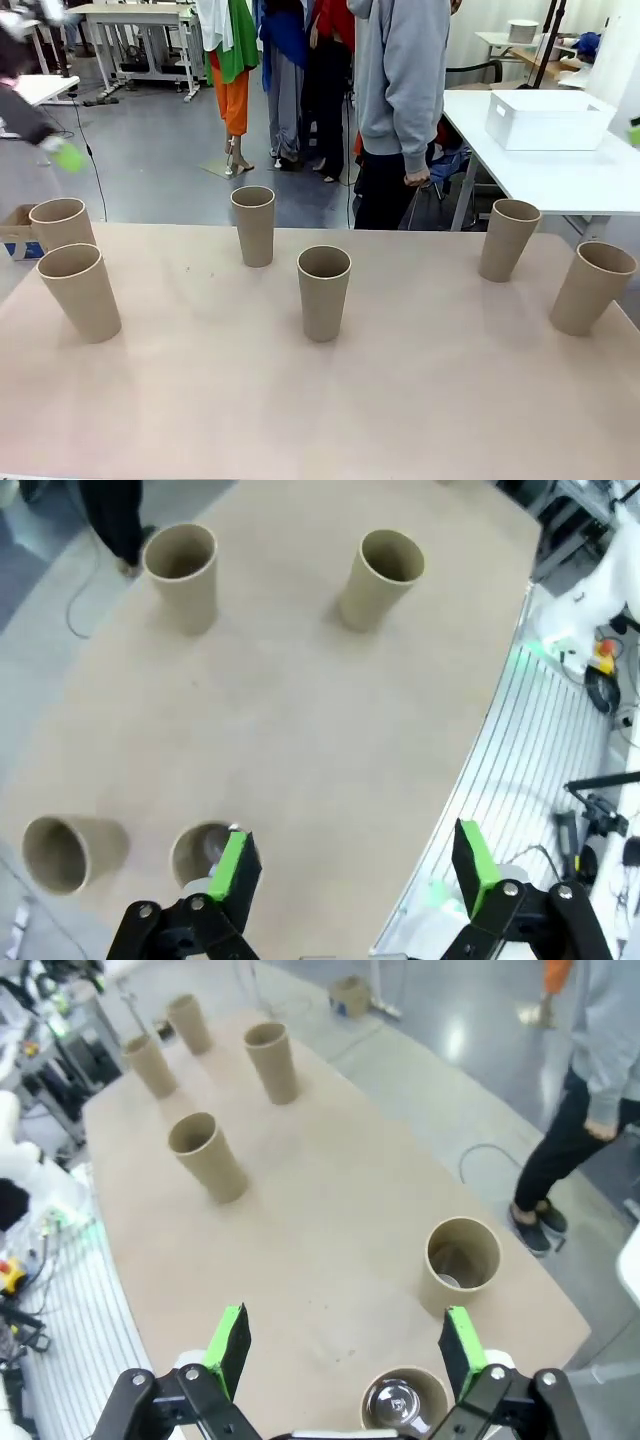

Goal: Stack the cups and store them in the basket.
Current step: Pick up two Reusable plastic cups , one in each hand.

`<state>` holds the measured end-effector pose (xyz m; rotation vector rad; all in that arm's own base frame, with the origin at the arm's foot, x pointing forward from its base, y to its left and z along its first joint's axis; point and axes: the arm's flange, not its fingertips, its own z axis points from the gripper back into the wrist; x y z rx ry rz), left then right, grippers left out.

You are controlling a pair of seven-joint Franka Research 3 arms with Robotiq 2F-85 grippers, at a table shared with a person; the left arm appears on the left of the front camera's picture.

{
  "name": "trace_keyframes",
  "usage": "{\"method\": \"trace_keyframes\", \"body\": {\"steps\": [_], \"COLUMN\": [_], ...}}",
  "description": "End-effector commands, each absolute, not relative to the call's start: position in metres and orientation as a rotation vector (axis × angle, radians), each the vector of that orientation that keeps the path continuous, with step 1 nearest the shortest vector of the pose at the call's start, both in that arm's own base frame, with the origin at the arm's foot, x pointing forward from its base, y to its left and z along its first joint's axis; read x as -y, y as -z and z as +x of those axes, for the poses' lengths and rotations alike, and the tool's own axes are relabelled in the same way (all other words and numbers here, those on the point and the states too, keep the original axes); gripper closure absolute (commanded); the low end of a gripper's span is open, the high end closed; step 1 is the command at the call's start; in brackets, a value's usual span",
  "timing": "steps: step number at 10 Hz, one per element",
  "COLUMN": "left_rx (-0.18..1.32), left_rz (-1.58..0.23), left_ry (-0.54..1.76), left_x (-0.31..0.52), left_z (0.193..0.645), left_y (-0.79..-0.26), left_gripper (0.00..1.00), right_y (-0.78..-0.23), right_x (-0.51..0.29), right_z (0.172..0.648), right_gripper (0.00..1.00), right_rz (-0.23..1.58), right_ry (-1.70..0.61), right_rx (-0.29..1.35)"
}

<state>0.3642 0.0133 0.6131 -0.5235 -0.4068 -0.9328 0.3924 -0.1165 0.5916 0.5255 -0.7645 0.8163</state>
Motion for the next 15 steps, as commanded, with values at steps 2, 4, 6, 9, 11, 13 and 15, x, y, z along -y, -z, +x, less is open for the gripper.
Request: {"method": "trace_keyframes", "body": {"steps": [2,4,6,9,11,13,15], "left_rx": [0.577,0.664,0.748,0.806,0.778,0.802,0.834], "left_rz": [-0.533,-0.478,-0.469,-0.469,-0.477,-0.462,-0.448], "left_ry": [0.982,1.034,1.074,1.104,1.103,1.103,1.092], "left_x": [-0.061,-0.057,-0.062,-0.059,-0.061,-0.077,-0.084], "left_z": [0.339,0.315,0.301,0.29,0.297,0.297,0.297], "left_y": [-0.614,-0.599,-0.592,-0.582,-0.576,-0.578,-0.582], "left_gripper": [0.0,0.0,0.0,0.0,0.0,0.0,0.0], "right_y": [-0.565,-0.558,-0.557,-0.56,-0.56,-0.558,-0.561], "right_x": [0.121,0.124,0.127,0.127,0.128,0.13,0.127], "right_z": [0.392,0.387,0.379,0.374,0.376,0.374,0.372], "right_gripper": [0.0,0.0,0.0,0.0,0.0,0.0,0.0], "right_rz": [0.588,0.594,0.592,0.601,0.602,0.612,0.617], "right_ry": [-0.87,-0.887,-0.876,-0.878,-0.847,-0.832,-0.885], "right_rx": [0.802,0.822,0.852,0.891,0.885,0.891,0.931]}}
